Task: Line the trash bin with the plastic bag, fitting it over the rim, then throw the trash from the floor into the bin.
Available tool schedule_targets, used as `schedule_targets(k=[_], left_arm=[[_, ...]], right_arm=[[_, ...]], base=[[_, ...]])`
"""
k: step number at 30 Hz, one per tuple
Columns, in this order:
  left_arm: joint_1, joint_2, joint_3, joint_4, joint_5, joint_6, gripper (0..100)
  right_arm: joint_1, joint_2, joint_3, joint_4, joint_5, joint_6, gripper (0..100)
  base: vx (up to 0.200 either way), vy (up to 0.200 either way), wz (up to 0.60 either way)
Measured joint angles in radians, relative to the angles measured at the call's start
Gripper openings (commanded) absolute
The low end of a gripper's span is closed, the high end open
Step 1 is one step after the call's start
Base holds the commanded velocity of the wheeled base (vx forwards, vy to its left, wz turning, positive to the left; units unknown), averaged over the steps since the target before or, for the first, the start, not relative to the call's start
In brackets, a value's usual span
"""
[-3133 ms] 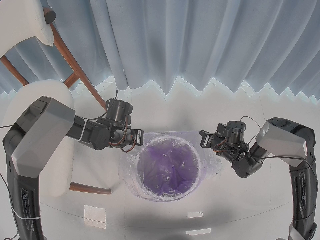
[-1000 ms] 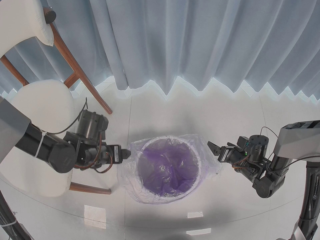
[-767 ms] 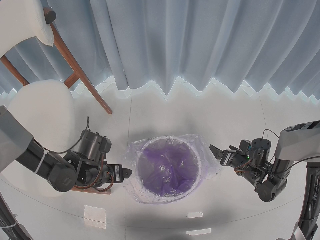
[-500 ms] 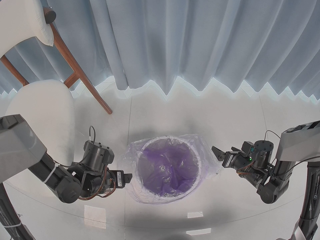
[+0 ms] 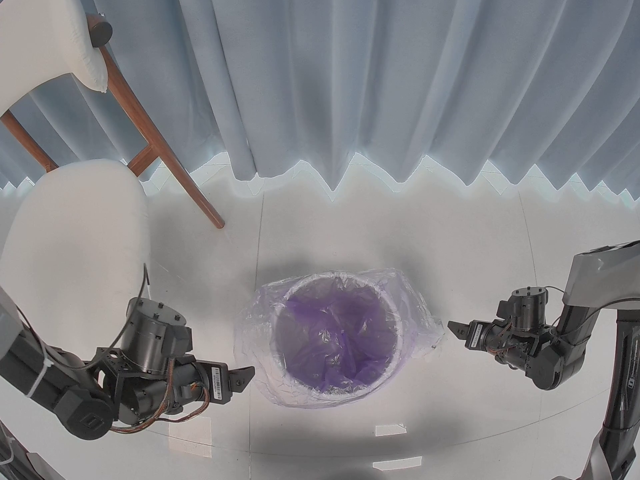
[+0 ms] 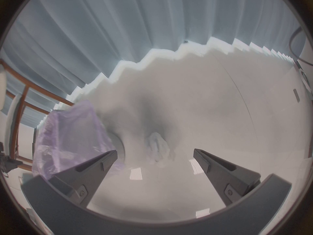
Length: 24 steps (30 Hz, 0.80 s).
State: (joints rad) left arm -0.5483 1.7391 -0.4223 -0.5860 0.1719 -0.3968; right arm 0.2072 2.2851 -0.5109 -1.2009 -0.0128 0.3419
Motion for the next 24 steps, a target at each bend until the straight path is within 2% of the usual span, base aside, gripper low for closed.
schedule_targets(k=[5,10,15,22,24], left_arm=[[-0.008,-0.067,0.029,-0.021,0.001,0.002,100],[-0.001,-0.133,0.056,-0.09,0.005,0.009,100],[0.059,-0.196,0.082,-0.13,0.001,0.045,100],[0.126,-0.237,0.096,-0.142,0.01,0.066,100],[0.13,-0.249,0.099,-0.141,0.009,0.074,100]], right_arm=[[-0.043,0.021,-0.133,0.192,0.026,-0.012,100],[-0.06,0.061,-0.303,0.358,0.04,-0.082,100],[-0.057,0.136,-0.444,0.454,0.049,-0.15,100],[-0.045,0.201,-0.576,0.657,0.056,-0.167,100],[-0.043,0.211,-0.605,0.676,0.057,-0.167,100]], base=[[0.0,0.0,0.0],[0.0,0.0,0.0],[0.0,0.0,0.0],[0.0,0.0,0.0],[-0.2,0.0,0.0]])
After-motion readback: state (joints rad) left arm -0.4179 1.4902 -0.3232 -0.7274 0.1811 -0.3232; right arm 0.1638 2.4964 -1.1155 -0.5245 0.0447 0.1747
